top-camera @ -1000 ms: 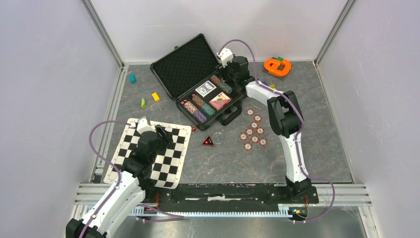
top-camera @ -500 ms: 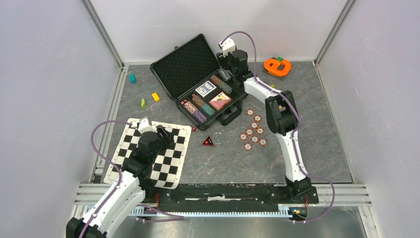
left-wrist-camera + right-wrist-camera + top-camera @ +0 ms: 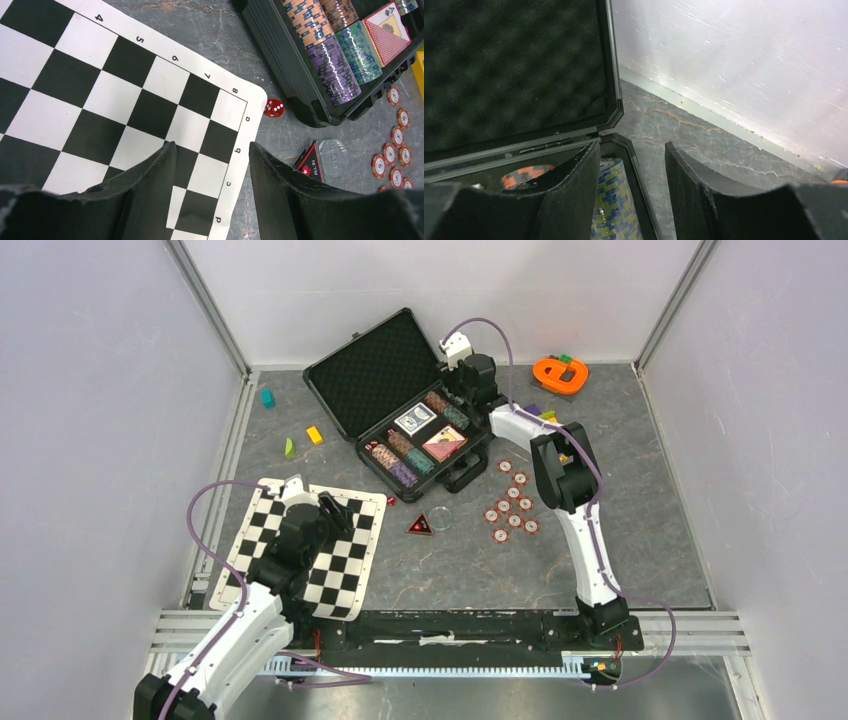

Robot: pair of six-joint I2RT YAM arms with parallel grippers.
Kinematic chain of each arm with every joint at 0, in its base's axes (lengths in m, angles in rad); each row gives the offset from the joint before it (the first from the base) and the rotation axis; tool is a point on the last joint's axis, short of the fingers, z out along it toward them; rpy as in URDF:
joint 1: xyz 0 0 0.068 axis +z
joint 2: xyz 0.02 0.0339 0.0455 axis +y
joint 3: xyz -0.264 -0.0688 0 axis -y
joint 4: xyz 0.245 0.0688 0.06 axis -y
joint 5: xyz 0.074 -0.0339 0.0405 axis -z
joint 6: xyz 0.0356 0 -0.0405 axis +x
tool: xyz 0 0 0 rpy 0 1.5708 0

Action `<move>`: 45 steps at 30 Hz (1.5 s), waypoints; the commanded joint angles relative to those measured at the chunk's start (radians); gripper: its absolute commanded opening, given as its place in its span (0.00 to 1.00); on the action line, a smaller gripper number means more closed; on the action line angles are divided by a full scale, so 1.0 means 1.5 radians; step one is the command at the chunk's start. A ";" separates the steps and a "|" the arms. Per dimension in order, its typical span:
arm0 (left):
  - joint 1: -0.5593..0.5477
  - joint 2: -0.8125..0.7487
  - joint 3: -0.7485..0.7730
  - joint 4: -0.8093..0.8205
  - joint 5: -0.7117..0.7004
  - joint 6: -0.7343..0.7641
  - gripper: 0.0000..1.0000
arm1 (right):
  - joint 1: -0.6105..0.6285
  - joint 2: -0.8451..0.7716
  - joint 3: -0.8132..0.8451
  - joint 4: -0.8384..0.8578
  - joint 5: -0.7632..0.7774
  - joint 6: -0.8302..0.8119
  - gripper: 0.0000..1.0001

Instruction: Pack up texas hold em set

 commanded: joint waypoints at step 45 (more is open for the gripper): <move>-0.025 0.187 0.022 0.265 0.240 0.144 0.68 | 0.050 -0.748 -0.819 -0.006 -0.039 0.308 0.66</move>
